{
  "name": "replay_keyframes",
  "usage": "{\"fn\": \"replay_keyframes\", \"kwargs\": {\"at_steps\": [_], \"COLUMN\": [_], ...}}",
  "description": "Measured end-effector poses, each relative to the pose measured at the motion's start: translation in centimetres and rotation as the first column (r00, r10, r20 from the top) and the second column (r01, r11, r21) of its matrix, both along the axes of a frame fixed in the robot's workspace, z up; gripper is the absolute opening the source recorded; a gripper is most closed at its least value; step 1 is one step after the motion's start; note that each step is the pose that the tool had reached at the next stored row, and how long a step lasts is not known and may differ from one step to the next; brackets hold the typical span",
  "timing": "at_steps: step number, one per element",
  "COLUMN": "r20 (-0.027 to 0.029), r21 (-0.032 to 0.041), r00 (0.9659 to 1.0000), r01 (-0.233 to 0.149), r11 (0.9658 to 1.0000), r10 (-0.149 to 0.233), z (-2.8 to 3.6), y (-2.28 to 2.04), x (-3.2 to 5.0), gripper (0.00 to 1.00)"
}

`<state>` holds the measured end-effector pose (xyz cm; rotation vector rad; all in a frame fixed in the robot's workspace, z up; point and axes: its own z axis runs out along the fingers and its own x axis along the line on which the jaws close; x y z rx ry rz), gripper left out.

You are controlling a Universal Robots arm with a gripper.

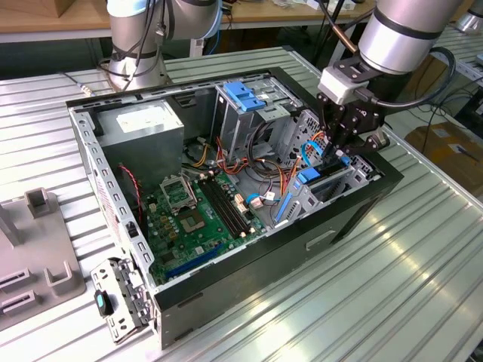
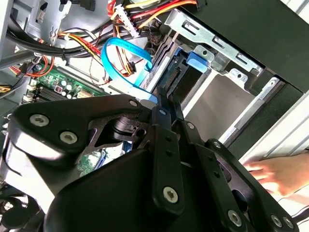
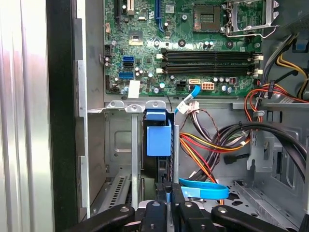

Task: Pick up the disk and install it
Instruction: 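Insert the first disk wire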

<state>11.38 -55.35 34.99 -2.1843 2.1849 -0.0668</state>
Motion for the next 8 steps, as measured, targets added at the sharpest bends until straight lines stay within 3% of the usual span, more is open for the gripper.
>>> {"fn": "replay_keyframes", "kwargs": {"at_steps": [2, 4, 5, 8], "r20": [0.0, -0.0002, -0.0003, -0.0003], "r21": [0.0047, 0.0235, 0.0272, 0.0279], "r00": [0.9999, 0.9999, 0.9999, 0.9999], "r01": [0.01, 0.012, 0.013, 0.013], "r11": [0.9999, 0.9996, 0.9996, 0.9995], "r10": [-0.01, -0.012, -0.013, -0.013], "z": [-0.02, -0.01, -0.02, -0.01], "y": [-0.04, -0.12, -0.25, -0.55], "x": [-0.01, -0.02, -0.03, -0.03], "gripper": [0.16, 0.16, 0.16, 0.16]}}
